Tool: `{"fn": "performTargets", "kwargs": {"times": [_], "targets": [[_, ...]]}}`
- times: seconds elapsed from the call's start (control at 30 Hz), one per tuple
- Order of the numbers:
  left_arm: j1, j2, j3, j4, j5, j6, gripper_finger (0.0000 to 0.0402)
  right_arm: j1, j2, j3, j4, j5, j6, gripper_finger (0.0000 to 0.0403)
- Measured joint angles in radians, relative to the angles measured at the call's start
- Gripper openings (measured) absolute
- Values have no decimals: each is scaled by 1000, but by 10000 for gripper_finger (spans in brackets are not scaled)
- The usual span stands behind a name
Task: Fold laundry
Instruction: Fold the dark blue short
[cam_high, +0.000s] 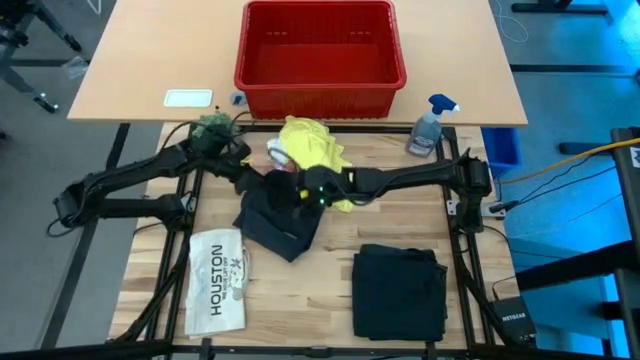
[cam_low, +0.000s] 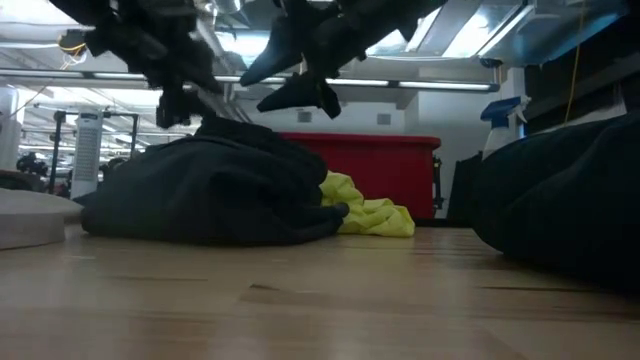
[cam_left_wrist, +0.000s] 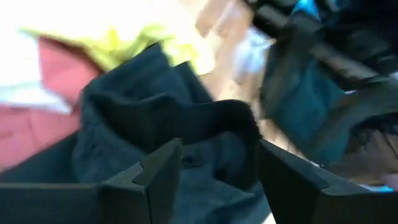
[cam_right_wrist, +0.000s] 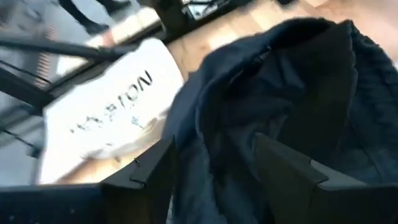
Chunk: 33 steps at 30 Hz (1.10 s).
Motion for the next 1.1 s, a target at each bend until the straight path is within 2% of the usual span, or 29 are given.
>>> {"fn": "performTargets", "kwargs": {"times": [0.13,0.3,0.43,0.67,1.1], "targets": [[-24,-119,0,-16,-50,36,179,23,8,-1,-13,82,-62,205],[-31,-252,0,-76,-108,55,172,9,30,-1,-2,50,-69,205],[-31,-312,0,-147,-132,38,172,5,46,-1,29,-14,-67,205],[-31,-336,0,-211,-145,32,172,14,61,-1,43,-47,-61,205],[-31,-333,0,-225,-172,41,172,12,77,-1,28,-25,-37,204]]}}
